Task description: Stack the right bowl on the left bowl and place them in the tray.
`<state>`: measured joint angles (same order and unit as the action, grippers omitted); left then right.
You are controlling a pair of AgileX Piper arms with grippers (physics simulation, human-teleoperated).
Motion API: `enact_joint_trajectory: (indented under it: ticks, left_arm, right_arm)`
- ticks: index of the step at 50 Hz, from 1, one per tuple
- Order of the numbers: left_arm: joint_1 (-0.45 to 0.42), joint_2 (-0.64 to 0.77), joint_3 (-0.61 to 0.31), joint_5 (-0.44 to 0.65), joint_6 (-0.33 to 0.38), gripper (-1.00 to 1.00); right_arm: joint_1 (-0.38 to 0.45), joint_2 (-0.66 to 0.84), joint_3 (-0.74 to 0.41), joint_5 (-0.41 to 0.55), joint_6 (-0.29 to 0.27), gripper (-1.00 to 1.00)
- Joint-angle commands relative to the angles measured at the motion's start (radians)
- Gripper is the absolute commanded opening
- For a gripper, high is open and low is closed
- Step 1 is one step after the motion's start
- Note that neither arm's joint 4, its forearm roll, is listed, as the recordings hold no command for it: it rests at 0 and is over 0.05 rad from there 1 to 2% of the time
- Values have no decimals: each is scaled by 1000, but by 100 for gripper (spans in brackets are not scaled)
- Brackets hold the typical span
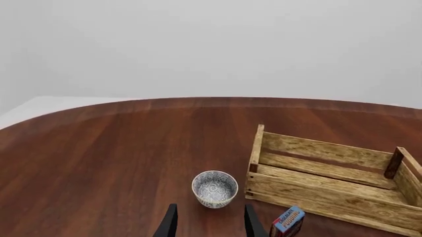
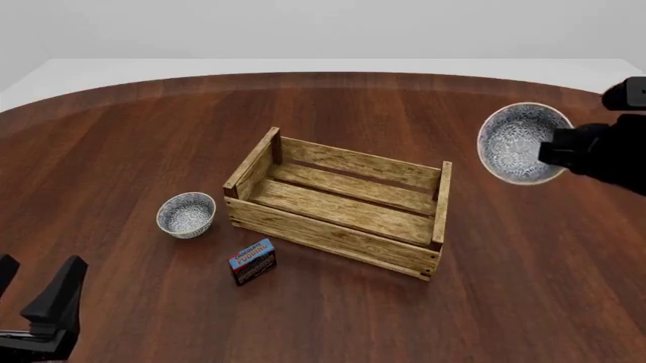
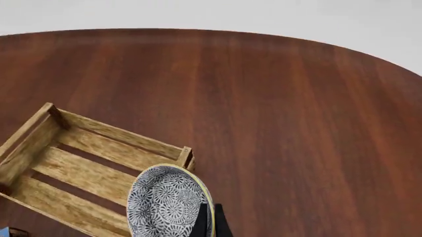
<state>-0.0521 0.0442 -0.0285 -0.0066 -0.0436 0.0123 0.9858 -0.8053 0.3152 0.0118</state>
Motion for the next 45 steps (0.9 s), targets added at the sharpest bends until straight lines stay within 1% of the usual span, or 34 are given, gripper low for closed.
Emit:
enact_joint_trajectory:
  ticks: [1,6,12,16,21,25,27,29,30,31,32,35,38,45]
  left_arm:
    - [-2,33,-3,-30,6,100]
    - [-11,46,-8,-37,5,100]
    - [-12,38,-13,-29,16,100]
    - [-6,27,-14,-21,19,100]
    - [2,17,-14,-12,15,100]
    - [3,40,-1,-40,16,100]
    - [3,47,0,-46,14,100]
    - [3,42,-5,-38,12,100]
    - [3,40,-4,-37,11,100]
    - [2,44,-4,-40,12,100]
    - [3,48,-4,-45,14,100]
    - [0,61,-3,-59,12,100]
    - [0,53,-10,-47,17,100]
    - [-7,48,-15,-46,7,100]
  right_arm:
    - [75,-74,-38,31,17,-100]
    - [128,-76,-39,15,32,-100]
    - [202,-77,-27,-21,62,-100]
    - [234,-88,-34,-36,83,-100]
    - [277,-96,-31,-54,93,-100]
    - [312,-77,-10,-94,93,-100]
    - [338,-83,-4,-107,117,-100]
    - [349,-79,7,-124,109,-100]
    - [362,-89,13,-135,121,-100]
    - [368,-87,17,-142,126,-100]
    - [367,-82,21,-149,120,-100]
    - [393,-70,41,-185,136,-100]
    - [397,-69,45,-200,149,-100]
    - [413,-82,27,-193,148,-100]
